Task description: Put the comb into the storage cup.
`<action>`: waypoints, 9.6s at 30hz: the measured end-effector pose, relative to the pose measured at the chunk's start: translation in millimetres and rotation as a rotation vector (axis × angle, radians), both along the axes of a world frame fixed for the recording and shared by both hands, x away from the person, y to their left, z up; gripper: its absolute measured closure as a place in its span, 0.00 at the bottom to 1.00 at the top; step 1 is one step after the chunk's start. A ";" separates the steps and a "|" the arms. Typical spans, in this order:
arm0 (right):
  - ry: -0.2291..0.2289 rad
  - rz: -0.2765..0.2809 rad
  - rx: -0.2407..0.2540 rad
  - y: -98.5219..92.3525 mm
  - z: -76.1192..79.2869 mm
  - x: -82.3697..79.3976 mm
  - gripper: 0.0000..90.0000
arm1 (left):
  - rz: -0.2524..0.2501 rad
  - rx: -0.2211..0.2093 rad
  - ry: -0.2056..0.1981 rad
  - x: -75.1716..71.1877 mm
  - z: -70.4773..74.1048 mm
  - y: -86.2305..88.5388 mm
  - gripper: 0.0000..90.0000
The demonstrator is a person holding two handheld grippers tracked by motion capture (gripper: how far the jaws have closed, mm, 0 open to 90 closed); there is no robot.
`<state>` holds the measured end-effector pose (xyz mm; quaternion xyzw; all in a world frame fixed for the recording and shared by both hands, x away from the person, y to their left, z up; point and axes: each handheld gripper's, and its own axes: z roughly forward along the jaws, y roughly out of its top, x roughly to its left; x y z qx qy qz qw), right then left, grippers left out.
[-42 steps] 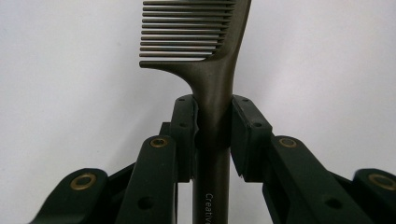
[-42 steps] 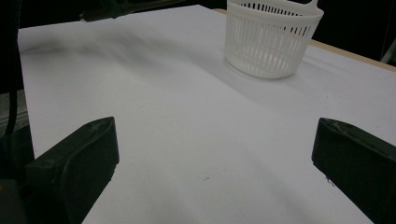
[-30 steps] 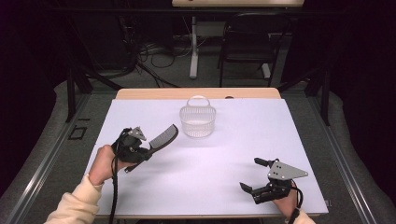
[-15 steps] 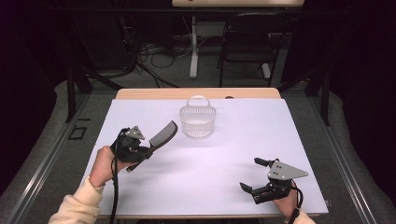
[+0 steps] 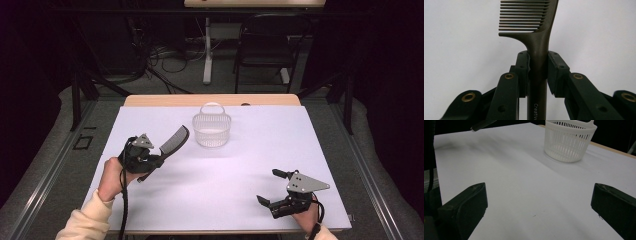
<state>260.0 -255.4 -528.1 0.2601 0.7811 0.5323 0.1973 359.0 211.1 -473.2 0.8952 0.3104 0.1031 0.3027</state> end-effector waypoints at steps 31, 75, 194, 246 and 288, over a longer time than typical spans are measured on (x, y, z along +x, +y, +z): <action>0.001 -0.001 0.001 -0.2 0.5 -0.6 0.00 | 0.060 -0.113 -0.081 -2.1 -4.5 -1.8 0.81; 0.000 -0.002 0.006 -0.2 0.3 0.3 0.00 | 0.117 -0.219 -0.157 9.0 -6.7 -9.4 0.81; 0.006 -0.003 0.005 -0.9 -0.4 1.7 0.00 | 0.150 -0.402 -0.255 67.8 40.5 -52.8 0.81; 0.014 -0.009 0.007 -1.1 -0.7 2.1 0.00 | 0.143 -0.470 -0.326 91.8 55.5 -84.0 0.81; 0.012 -0.008 0.005 -1.4 -0.7 2.8 0.00 | 0.099 -0.512 -0.394 111.1 57.8 -102.1 0.81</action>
